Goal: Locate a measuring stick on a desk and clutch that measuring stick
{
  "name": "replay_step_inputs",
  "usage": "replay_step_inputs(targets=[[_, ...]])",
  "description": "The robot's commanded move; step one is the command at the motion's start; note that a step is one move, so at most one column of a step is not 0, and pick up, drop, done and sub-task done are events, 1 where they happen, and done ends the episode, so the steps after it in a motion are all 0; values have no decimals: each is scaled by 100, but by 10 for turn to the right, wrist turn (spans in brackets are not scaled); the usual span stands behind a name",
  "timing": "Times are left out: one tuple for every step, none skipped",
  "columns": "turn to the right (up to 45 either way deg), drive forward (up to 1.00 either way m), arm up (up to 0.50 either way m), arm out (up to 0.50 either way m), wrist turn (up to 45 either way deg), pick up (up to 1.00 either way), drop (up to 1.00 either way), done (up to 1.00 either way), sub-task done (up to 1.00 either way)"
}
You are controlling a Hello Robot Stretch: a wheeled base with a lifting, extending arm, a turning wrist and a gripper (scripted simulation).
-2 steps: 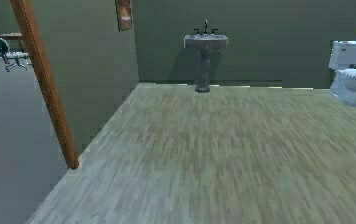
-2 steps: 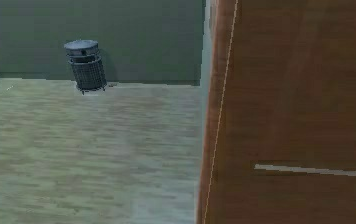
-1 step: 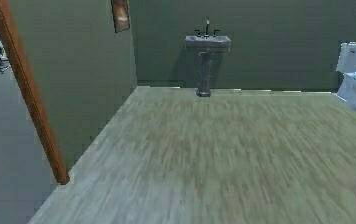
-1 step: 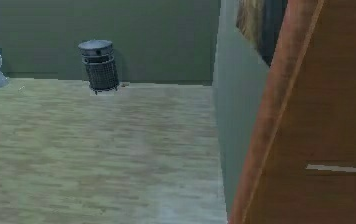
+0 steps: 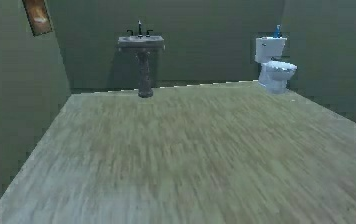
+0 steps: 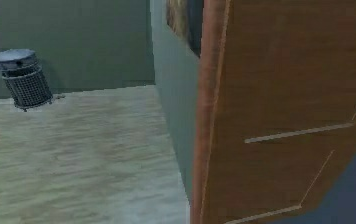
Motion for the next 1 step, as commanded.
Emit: replay_step_inputs(targets=[[0,5,0,0,0,0,0,0,0]])
